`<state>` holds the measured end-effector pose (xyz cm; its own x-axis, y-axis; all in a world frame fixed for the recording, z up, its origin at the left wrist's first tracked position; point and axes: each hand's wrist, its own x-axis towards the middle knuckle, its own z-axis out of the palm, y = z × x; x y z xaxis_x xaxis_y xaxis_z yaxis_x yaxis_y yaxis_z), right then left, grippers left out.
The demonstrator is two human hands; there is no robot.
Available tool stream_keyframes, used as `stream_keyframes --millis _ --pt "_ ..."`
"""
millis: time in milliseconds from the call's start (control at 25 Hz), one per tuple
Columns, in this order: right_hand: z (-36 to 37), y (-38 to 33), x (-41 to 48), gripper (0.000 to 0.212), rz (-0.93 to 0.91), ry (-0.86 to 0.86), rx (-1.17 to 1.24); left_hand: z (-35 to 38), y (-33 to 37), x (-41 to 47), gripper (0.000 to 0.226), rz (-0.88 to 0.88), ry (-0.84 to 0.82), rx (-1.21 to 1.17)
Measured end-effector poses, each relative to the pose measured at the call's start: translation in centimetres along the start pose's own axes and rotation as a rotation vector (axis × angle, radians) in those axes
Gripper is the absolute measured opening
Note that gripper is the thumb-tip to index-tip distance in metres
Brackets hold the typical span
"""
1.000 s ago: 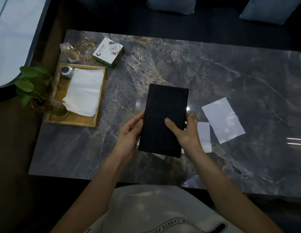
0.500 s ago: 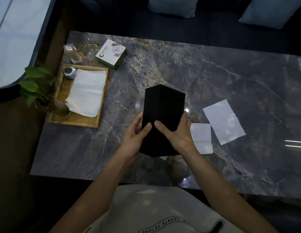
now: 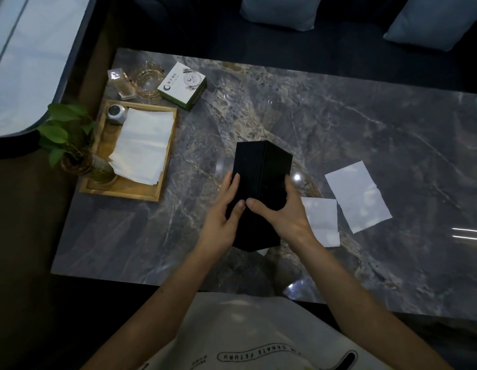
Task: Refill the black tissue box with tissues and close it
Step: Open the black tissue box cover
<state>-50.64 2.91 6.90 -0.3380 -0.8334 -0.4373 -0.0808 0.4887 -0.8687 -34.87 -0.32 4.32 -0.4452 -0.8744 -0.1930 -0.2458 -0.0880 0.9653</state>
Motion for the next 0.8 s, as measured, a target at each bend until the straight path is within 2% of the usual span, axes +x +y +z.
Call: stream_keyframes --millis 280,360,440,520,600,720,800 --pt "-0.4 0.0 0.3 0.080 0.010 -0.040 0.014 0.0 -0.1 0.2 0.054 -0.024 -0.095 -0.001" --pt "-0.6 0.1 0.2 0.072 0.021 -0.058 0.049 -0.3 -0.1 0.3 0.054 -0.051 -0.079 -0.016" --pt "-0.9 0.0 0.1 0.056 0.050 -0.079 0.129 -1.1 -0.6 0.5 0.051 -0.139 -0.025 -0.089" --pt "-1.1 -0.1 0.3 0.051 0.070 -0.112 0.177 -2.0 -1.2 0.8 0.050 -0.232 -0.020 -0.192" --pt "-1.3 0.1 0.4 0.056 0.092 -0.152 0.234 -2.7 -1.9 0.9 0.051 -0.266 -0.026 -0.204" --pt "-0.9 0.9 0.4 0.074 0.117 -0.228 0.333 -3.7 -3.1 0.8 0.054 -0.292 0.030 -0.205" --pt "-0.2 1.3 0.3 0.077 0.149 -0.260 0.360 -4.5 -4.3 0.4 0.057 -0.327 0.058 -0.229"
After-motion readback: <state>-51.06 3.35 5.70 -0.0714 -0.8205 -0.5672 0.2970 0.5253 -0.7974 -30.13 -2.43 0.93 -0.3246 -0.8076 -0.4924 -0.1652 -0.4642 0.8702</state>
